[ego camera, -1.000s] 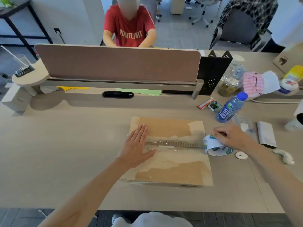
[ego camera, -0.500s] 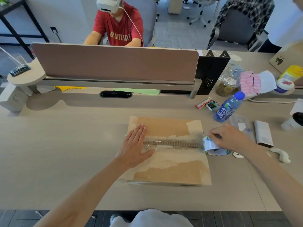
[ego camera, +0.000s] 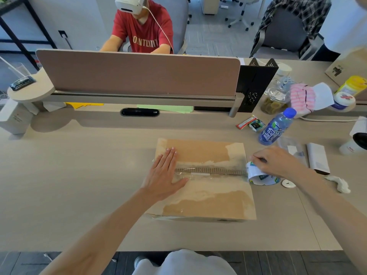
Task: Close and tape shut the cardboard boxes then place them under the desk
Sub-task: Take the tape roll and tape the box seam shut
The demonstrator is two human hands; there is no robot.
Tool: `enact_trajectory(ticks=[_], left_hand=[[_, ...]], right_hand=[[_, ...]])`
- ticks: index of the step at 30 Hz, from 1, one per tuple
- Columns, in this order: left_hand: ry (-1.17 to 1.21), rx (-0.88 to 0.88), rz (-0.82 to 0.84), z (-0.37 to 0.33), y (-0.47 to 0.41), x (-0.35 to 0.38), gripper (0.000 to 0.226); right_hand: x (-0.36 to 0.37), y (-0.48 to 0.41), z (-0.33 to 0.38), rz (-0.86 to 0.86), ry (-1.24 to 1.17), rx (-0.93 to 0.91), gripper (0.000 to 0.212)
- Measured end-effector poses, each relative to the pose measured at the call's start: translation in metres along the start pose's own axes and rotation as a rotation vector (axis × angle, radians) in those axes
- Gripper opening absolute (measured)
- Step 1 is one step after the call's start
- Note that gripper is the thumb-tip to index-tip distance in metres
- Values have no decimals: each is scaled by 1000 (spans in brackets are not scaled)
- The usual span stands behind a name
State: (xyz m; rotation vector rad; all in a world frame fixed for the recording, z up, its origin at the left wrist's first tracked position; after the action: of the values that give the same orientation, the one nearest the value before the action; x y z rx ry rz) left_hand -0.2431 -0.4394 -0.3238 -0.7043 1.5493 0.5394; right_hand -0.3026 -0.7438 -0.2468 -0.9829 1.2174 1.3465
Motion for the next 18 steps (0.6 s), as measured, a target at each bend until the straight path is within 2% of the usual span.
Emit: enact_trajectory(ticks=[4,10,14,18], left_hand=[[2,-2,6,0,0,0,93],[-1,-4,15,1,0,0,95],[-8,3,20,0,-1,2,93],[-15,8,8,-1,-1,2,93]], right_hand=[[2,-2,0,31,9,-2,45],[8,-4,-6,19,-85,-42,52],[28,-3,-27,106,-39,-10,49],[34,-2,-32,84,-79,-20,51]])
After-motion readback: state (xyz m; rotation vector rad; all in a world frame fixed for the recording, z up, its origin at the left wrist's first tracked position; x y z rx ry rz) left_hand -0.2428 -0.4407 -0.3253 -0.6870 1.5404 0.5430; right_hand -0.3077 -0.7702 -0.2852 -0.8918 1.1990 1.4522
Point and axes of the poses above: each hand's wrist, its own y-axis away from the middle knuckle, its own x-axis out of the palm, z = x × y, the point moved 7 cm from there along -y, towards the middle knuckle, and after that the axes turned 5 degrees about x, right-handed, at the moved point
